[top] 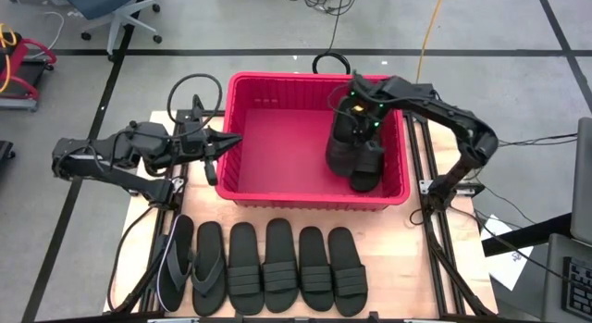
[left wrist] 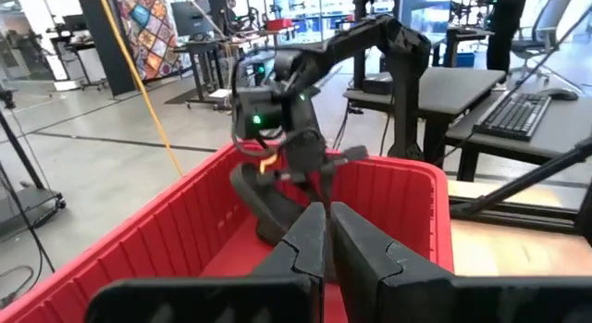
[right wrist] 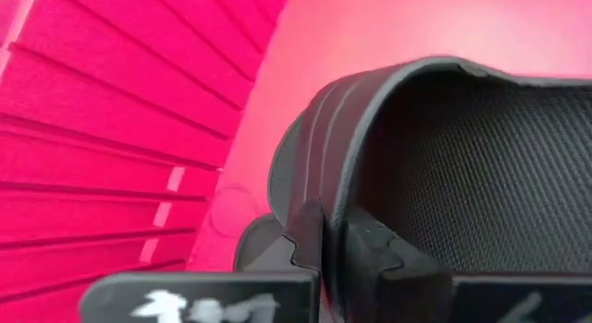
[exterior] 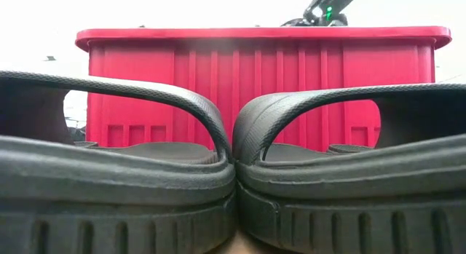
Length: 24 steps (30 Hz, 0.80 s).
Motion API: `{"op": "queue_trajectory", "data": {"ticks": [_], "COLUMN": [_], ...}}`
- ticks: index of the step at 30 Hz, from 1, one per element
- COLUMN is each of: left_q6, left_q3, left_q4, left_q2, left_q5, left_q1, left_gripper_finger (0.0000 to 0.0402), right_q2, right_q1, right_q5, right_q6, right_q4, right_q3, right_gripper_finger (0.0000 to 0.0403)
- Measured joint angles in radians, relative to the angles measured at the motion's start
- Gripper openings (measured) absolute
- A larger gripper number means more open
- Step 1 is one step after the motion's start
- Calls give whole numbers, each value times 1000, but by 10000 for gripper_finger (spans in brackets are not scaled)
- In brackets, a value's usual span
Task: Pick and place slides into bin
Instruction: Put the black slide into the red bin
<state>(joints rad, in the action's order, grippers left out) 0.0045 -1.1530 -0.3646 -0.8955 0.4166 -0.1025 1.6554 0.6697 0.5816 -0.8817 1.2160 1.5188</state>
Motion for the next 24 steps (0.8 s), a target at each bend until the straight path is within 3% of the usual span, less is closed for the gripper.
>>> {"op": "queue_trajectory", "data": {"ticks": [12, 24], "left_q6": [-14, -9], "left_q3": [0, 0], "left_q4": [0, -7], "left_q2": [-1, -1], "left_q5": [3, 3], "left_q1": [43, 65], "left_gripper_finger": [24, 24], "right_q2": [189, 256], "right_q1": [0, 32], "right_q5": [26, 7], "right_q6": [-56, 8], "right_q4": [-17, -8], "right_q3": [0, 2], "right_gripper_finger": [6, 6]}}
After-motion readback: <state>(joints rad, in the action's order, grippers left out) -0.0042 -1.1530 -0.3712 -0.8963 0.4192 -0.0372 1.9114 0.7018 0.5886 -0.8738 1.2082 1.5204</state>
